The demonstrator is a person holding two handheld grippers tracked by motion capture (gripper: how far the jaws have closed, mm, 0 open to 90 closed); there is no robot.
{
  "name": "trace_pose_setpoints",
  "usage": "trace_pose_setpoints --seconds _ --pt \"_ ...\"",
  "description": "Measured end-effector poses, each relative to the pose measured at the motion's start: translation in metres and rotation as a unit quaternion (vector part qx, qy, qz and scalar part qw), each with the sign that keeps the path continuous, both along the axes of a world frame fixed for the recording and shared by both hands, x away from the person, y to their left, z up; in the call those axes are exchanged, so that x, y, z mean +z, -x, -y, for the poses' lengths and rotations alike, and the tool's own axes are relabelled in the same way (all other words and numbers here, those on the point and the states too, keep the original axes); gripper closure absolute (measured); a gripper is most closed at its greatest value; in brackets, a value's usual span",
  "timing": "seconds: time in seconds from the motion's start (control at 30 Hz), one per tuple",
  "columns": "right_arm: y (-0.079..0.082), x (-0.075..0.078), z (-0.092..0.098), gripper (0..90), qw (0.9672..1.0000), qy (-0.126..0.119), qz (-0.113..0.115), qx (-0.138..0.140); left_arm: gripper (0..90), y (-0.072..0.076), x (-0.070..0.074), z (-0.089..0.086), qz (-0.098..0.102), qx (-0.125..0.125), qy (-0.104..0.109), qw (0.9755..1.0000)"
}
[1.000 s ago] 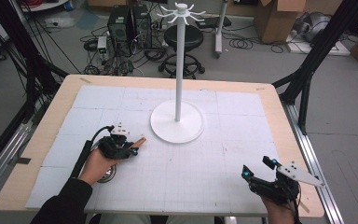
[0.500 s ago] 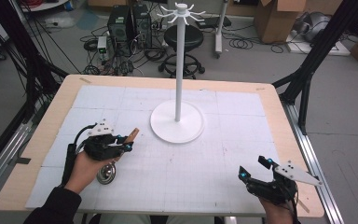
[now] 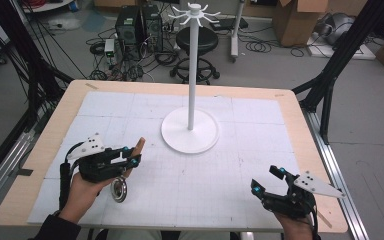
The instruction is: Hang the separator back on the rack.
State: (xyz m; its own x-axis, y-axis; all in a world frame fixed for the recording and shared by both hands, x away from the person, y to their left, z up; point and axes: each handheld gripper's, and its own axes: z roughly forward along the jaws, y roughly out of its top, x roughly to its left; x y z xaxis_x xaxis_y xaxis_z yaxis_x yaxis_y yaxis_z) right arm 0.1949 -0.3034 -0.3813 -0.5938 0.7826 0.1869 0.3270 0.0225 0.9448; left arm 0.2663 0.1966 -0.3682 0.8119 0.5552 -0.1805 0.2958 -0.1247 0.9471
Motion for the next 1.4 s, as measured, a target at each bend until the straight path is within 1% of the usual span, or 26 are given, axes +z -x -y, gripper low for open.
trace_pose_setpoints --seconds 0.03,0.1,0.17,0.23,0.33,0.4,0.47,0.5,0.57,0.6,0.63,0.67,0.7,0.83,0.87,0.97,1.03,1.13,1.23,1.4 --pt "0.000 0.001 -0.002 15.4 0.9999 -0.003 0.002 0.014 67.5 0.002 0.001 0.000 0.000 -0.006 0.008 0.9999" --pt "-0.001 0.003 -0.007 15.4 0.9991 -0.013 0.006 0.041 67.5 0.005 0.002 0.003 0.004 -0.019 0.019 0.9996" --pt "-0.001 0.004 -0.013 15.4 0.9974 -0.023 0.011 0.067 67.5 0.009 0.003 0.006 0.008 -0.031 0.023 0.9992" --pt "-0.002 0.007 -0.020 15.4 0.9952 -0.035 0.016 0.090 67.4 0.012 0.004 0.009 0.011 -0.041 0.027 0.9987" --pt "-0.004 0.012 -0.030 17.4 0.9917 -0.044 0.020 0.119 67.5 0.017 0.006 0.015 0.017 -0.062 0.029 0.9976" --pt "-0.006 0.015 -0.039 20.5 0.9879 -0.056 0.018 0.144 67.5 0.020 0.007 0.020 0.021 -0.074 0.033 0.9965" --pt "-0.009 0.017 -0.047 22.9 0.9834 -0.064 0.021 0.169 67.4 0.022 0.008 0.024 0.022 -0.089 0.037 0.9951" --pt "-0.011 0.018 -0.052 24.4 0.9810 -0.068 0.018 0.181 67.4 0.024 0.009 0.026 0.024 -0.096 0.037 0.9944" --pt "-0.014 0.022 -0.063 27.3 0.9769 -0.067 0.021 0.202 67.4 0.027 0.009 0.031 0.025 -0.111 0.041 0.9927" --pt "-0.016 0.025 -0.068 29.5 0.9743 -0.067 0.024 0.214 67.4 0.027 0.010 0.032 0.025 -0.117 0.041 0.9919" --pt "-0.017 0.027 -0.072 31.1 0.9723 -0.065 0.027 0.223 67.4 0.029 0.010 0.035 0.024 -0.127 0.044 0.9907" --pt "-0.019 0.030 -0.080 32.7 0.9684 -0.067 0.031 0.238 67.4 0.031 0.011 0.037 0.026 -0.133 0.045 0.9897" --pt "-0.021 0.033 -0.085 34.0 0.9653 -0.066 0.034 0.250 67.4 0.032 0.011 0.039 0.026 -0.140 0.047 0.9886" --pt "-0.026 0.043 -0.106 36.1 0.9540 -0.069 0.047 0.288 67.4 0.037 0.013 0.046 0.028 -0.166 0.048 0.9845" --pt "-0.027 0.046 -0.111 36.0 0.9521 -0.066 0.050 0.294 67.4 0.038 0.014 0.048 0.028 -0.172 0.048 0.9835" --pt "-0.029 0.051 -0.124 36.9 0.9442 -0.067 0.057 0.317 67.4 0.041 0.015 0.052 0.030 -0.186 0.048 0.9810" --pt "-0.031 0.054 -0.131 37.6 0.9399 -0.066 0.060 0.330 67.4 0.042 0.015 0.054 0.031 -0.193 0.049 0.9795" --pt "-0.034 0.054 -0.141 38.8 0.9340 -0.063 0.057 0.347 67.4 0.043 0.015 0.055 0.032 -0.201 0.051 0.9778" --pt "-0.036 0.053 -0.150 40.8 0.9284 -0.067 0.054 0.361 67.4 0.044 0.016 0.056 0.033 -0.207 0.052 0.9763" --pt "-0.040 0.053 -0.160 47.1 0.9168 -0.078 0.054 0.388 67.4 0.046 0.019 0.057 0.036 -0.216 0.056 0.9742"
